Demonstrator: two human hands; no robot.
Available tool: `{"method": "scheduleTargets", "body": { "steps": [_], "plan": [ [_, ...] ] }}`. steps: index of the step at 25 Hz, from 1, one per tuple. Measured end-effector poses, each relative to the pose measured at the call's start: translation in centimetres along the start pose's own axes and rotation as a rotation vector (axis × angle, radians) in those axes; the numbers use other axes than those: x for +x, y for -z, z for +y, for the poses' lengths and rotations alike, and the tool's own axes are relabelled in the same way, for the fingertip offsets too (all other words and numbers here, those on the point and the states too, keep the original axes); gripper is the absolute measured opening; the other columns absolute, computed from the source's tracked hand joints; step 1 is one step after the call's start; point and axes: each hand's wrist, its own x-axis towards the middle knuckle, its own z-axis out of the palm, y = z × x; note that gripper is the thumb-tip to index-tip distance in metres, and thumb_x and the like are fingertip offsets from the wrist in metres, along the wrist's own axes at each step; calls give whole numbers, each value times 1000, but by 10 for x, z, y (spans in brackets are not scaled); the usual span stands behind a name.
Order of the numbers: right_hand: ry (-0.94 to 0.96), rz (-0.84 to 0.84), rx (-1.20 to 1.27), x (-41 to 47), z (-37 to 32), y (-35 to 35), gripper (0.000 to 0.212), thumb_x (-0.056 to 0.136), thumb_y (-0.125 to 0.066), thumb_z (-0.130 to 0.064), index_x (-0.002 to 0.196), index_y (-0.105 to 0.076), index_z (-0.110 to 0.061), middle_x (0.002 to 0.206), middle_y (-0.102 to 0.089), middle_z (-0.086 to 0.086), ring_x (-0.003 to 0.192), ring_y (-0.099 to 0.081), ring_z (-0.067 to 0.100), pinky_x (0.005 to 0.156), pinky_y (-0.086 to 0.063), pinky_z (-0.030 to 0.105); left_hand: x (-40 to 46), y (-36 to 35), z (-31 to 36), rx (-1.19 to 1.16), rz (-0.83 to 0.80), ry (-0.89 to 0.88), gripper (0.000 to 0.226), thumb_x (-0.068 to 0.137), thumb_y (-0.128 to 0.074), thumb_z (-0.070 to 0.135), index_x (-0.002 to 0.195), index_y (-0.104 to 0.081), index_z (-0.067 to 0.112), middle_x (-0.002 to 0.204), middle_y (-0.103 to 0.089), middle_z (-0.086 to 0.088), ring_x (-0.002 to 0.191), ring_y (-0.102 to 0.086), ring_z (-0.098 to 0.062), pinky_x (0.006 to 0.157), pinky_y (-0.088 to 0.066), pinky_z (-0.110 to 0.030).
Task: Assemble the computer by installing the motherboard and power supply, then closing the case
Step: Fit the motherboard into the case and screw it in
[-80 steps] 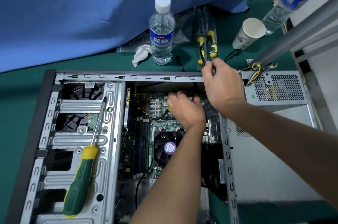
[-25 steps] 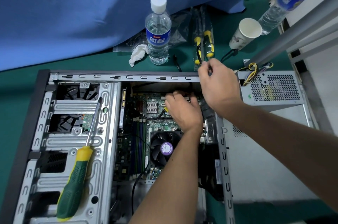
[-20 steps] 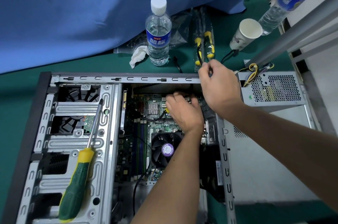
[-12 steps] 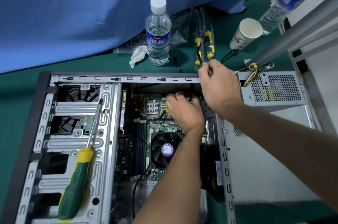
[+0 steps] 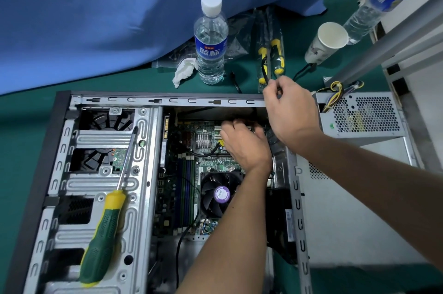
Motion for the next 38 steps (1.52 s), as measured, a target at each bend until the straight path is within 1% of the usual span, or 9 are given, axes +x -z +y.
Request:
{"method": "scheduleTargets", "body": {
  "steps": [8, 11, 15, 20, 25, 29, 33, 35, 38],
  "plan": [
    [-2, 2, 3, 0, 0, 0, 33, 102, -36, -37, 78, -46, -16, 71, -56, 5, 73, -53, 32, 64, -35, 36, 1, 0, 0, -47, 10, 7, 28, 83, -70, 18, 103, -64, 0, 113, -51, -14, 109, -45, -30, 97, -36, -37],
    [-6, 6, -5, 0, -1, -1, 34, 102, -36, -36, 78, -46, -15, 69, -54, 4, 72, -51, 32, 63, -33, 36, 2, -1, 1, -33, 22, 35, 28, 82, -72, 18, 103, -64, 2, 113, -51, -13, 110, -45, -29, 96, -36, -37],
    [-12, 5, -7, 0, 0, -1, 35, 102, -36, -36, 77, -45, -14, 66, -51, 1, 70, -50, 31, 62, -31, 36, 1, -2, 0, -17, 19, 22, 28, 82, -71, 19, 104, -63, 2, 113, -51, -13, 109, -44, -29, 96, -35, -36],
    [-4, 0, -2, -1, -1, 0, 35, 102, -36, -36, 78, -47, -13, 68, -54, 5, 70, -51, 33, 62, -35, 37, 0, -1, -1, -25, 11, 24, 26, 84, -68, 15, 105, -61, 2, 112, -50, -13, 108, -43, -28, 96, -35, -35],
    [2, -1, -3, 0, -1, 0, 36, 102, -36, -36, 77, -46, -12, 67, -53, 4, 70, -51, 32, 61, -36, 38, 1, -2, 2, -40, 28, 47, 26, 82, -68, 10, 105, -60, 3, 111, -50, -13, 108, -43, -28, 95, -35, -35],
    [8, -1, -5, 0, 0, 0, 36, 102, -36, -36, 78, -46, -12, 68, -54, 6, 70, -52, 32, 62, -38, 38, 2, -1, 2, -50, 22, 54, 39, 81, -71, 13, 116, -58, 2, 115, -50, -12, 111, -43, -28, 98, -36, -36],
    [9, -3, -5, 0, -1, 0, 35, 102, -36, -35, 79, -48, -12, 70, -55, 6, 71, -53, 32, 63, -39, 38, 1, 1, 3, -77, 24, 38, 46, 80, -73, 24, 116, -59, -1, 112, -51, -14, 108, -44, -29, 97, -38, -39],
    [7, -5, -6, 0, -2, 0, 35, 102, -36, -35, 81, -50, -11, 72, -58, 8, 73, -54, 33, 65, -42, 40, 0, 1, 3, -93, 35, 27, 43, 80, -72, 26, 111, -61, -1, 109, -52, -14, 106, -44, -29, 96, -38, -39],
    [1, -7, 0, 0, -1, 0, 35, 102, -36, -35, 80, -50, -11, 71, -57, 8, 72, -54, 33, 64, -41, 39, 0, 1, 1, -91, 28, 19, 36, 82, -72, 24, 107, -61, 0, 108, -51, -14, 105, -44, -29, 95, -38, -38]
  ]
}}
